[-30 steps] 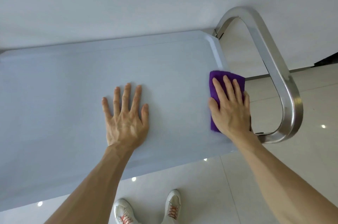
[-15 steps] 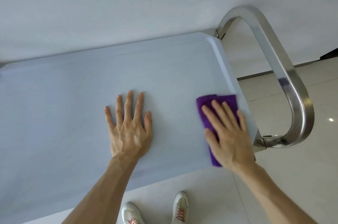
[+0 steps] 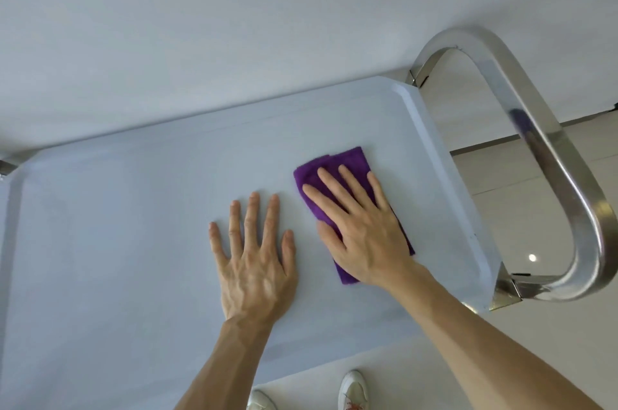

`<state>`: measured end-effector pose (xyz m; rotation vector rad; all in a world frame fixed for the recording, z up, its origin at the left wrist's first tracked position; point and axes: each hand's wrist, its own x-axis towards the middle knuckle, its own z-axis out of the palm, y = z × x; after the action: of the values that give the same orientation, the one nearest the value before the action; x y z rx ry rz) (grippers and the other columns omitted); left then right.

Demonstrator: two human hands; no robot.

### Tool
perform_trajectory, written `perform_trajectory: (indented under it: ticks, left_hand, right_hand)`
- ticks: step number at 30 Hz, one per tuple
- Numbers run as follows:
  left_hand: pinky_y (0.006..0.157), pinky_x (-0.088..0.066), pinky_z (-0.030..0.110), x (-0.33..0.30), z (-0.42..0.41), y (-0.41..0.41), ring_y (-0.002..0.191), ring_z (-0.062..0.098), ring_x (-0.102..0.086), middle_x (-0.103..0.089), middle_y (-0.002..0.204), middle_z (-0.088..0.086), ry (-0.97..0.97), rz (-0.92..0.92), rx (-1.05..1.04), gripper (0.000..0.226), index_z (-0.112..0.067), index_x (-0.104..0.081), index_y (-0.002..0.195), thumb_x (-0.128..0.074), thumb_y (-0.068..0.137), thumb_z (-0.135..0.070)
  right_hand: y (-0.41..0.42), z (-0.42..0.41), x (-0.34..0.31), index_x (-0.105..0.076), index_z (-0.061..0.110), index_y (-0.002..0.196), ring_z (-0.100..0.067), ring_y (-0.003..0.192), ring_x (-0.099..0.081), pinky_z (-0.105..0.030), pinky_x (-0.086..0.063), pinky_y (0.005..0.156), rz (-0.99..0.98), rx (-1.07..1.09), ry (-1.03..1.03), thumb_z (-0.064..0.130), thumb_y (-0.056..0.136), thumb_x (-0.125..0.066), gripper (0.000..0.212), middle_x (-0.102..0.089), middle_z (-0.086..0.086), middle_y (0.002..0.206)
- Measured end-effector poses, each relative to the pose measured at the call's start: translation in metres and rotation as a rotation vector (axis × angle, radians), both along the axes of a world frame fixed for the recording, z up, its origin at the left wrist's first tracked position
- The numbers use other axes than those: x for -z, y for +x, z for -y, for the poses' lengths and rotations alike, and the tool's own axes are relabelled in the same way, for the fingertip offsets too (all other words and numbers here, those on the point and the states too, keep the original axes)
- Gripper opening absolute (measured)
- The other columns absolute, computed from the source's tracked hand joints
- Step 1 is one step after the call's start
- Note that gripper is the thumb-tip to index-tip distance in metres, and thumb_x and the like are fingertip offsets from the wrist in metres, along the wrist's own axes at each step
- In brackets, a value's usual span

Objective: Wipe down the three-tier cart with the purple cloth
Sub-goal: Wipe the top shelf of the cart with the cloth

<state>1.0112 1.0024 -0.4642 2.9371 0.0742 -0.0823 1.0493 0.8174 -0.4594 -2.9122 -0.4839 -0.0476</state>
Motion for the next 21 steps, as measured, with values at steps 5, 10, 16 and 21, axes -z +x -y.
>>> perform_trajectory:
  ticks: [5,10,16,21]
  left_hand:
    - [0.119,-0.008,0.058,0.0,0.0,0.001,0.152,0.023,-0.01,-0.022,0.163,-0.002,0.006,-0.006,-0.001,0.058,-0.031,-0.021,0.156,-0.024,0.101,-0.048]
    - [0.119,-0.01,0.059,0.002,0.0,0.001,0.152,0.024,-0.011,-0.023,0.163,-0.001,0.022,0.006,0.006,0.058,-0.029,-0.024,0.155,-0.028,0.1,-0.046]
    - [0.118,-0.012,0.059,0.003,-0.002,0.001,0.151,0.026,-0.015,-0.025,0.162,0.0,0.033,0.019,0.018,0.058,-0.027,-0.027,0.155,-0.029,0.099,-0.045]
    - [0.118,-0.013,0.059,-0.001,-0.001,0.002,0.151,0.025,-0.016,-0.025,0.162,0.0,0.036,-0.002,0.009,0.058,-0.027,-0.029,0.154,-0.029,0.099,-0.045]
  right_hand:
    - [0.024,0.053,-0.002,-0.037,0.033,0.15,-0.021,0.147,-0.028,-0.05,-0.019,0.119,0.009,0.118,0.003,0.036,0.095,-0.041,0.055,-0.032,0.003,0.159]
    - [0.111,0.056,-0.008,-0.032,0.029,0.152,-0.027,0.148,-0.024,-0.054,-0.012,0.119,-0.016,0.461,-0.011,0.036,0.096,-0.038,0.056,-0.029,-0.004,0.16]
    - [0.133,-0.021,-0.009,-0.033,0.028,0.152,-0.03,0.148,-0.024,-0.055,-0.012,0.119,0.005,0.364,-0.002,0.038,0.096,-0.037,0.057,-0.027,0.0,0.161]
    - [0.086,-0.041,-0.003,-0.038,0.032,0.149,-0.026,0.148,-0.026,-0.054,-0.013,0.119,0.012,-0.036,0.016,0.039,0.094,-0.042,0.056,-0.031,0.005,0.159]
